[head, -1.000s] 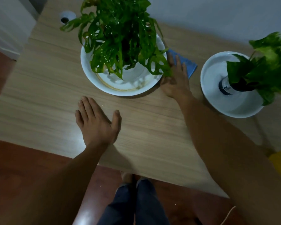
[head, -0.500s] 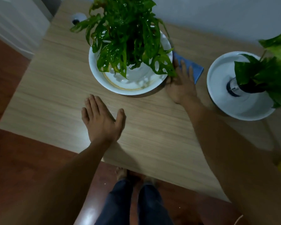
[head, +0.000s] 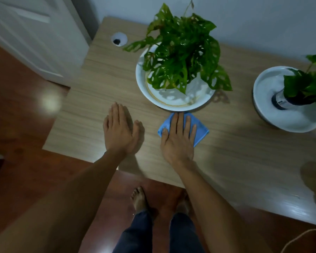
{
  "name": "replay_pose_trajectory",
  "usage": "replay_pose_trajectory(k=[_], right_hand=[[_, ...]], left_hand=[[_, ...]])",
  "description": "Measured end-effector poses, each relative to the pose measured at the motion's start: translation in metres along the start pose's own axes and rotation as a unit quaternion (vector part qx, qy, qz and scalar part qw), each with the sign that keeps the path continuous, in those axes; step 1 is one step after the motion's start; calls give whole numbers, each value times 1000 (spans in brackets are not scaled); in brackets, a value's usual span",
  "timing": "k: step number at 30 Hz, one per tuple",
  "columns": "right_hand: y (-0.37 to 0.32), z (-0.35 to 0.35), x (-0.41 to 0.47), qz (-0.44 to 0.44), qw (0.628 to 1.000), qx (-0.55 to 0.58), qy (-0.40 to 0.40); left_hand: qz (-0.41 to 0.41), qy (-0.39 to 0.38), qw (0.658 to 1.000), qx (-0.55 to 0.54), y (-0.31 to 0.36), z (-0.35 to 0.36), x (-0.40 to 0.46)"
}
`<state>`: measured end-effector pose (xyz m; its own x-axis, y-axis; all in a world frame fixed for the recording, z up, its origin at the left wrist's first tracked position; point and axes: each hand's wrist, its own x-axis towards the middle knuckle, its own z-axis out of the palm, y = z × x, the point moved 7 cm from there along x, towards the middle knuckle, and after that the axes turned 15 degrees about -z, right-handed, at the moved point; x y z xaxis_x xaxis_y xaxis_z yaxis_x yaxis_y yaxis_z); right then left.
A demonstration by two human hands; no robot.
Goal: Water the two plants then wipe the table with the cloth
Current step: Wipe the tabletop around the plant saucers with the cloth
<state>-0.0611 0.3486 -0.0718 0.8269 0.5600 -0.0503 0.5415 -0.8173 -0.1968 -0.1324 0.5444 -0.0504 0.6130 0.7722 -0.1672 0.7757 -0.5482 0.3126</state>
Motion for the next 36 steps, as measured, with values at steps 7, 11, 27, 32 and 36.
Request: replay_pose_trajectory(k=[7,11,27,32,36], right_hand=[[-101,18,28,-56,998,6,-12],[-140,25,72,-90,996,7,-19],[-175,28,279,-2,999,29,-24],[-152,20,331,39,998,51,-22],[-147,19,339,59,997,51,-12]], left_hand=[[51,-5,998,31,-53,-33,62],[40,-6,999,35,-80,-42,94],[29,5,999,12,-103,-32,119],[29,13,999,1,-102,-32,121],[35,23,999,11,-101,-32,122]])
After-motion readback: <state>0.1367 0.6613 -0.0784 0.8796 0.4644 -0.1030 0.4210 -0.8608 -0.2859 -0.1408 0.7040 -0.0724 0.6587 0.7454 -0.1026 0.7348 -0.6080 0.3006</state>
